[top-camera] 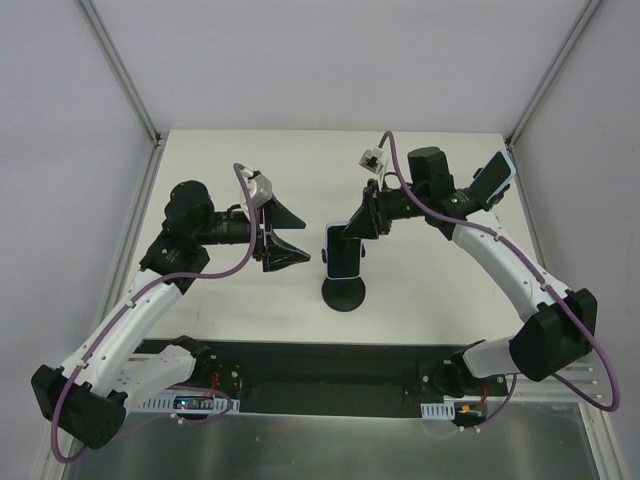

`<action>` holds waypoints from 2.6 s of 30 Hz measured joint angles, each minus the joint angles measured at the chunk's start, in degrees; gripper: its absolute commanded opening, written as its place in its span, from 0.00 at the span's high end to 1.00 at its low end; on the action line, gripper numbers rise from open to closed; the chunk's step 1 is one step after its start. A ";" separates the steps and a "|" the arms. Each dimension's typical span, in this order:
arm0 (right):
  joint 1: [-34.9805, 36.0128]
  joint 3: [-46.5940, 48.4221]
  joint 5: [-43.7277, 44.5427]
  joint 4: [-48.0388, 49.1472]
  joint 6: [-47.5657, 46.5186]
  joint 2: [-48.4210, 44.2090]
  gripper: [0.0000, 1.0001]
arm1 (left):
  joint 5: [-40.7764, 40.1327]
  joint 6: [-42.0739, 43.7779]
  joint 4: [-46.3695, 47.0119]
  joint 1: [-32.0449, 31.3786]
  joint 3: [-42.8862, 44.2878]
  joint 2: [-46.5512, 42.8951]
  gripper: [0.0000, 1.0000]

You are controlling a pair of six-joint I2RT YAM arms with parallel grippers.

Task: Place the phone on the phone stand

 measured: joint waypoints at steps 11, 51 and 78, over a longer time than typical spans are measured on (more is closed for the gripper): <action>0.63 -4.63 1.66 3.98 1.86 -1.79 0.59 | -0.02 0.11 -0.20 -1.11 0.00 0.02 0.21; -41.75 -15.52 49.37 -5.99 4.79 -31.58 1.00 | -2.23 3.54 -3.82 -6.82 0.00 0.09 0.21; -51.71 -9.68 35.30 -6.29 -7.91 -20.65 1.00 | -29.59 13.51 -10.75 -26.16 -1.66 -7.17 0.15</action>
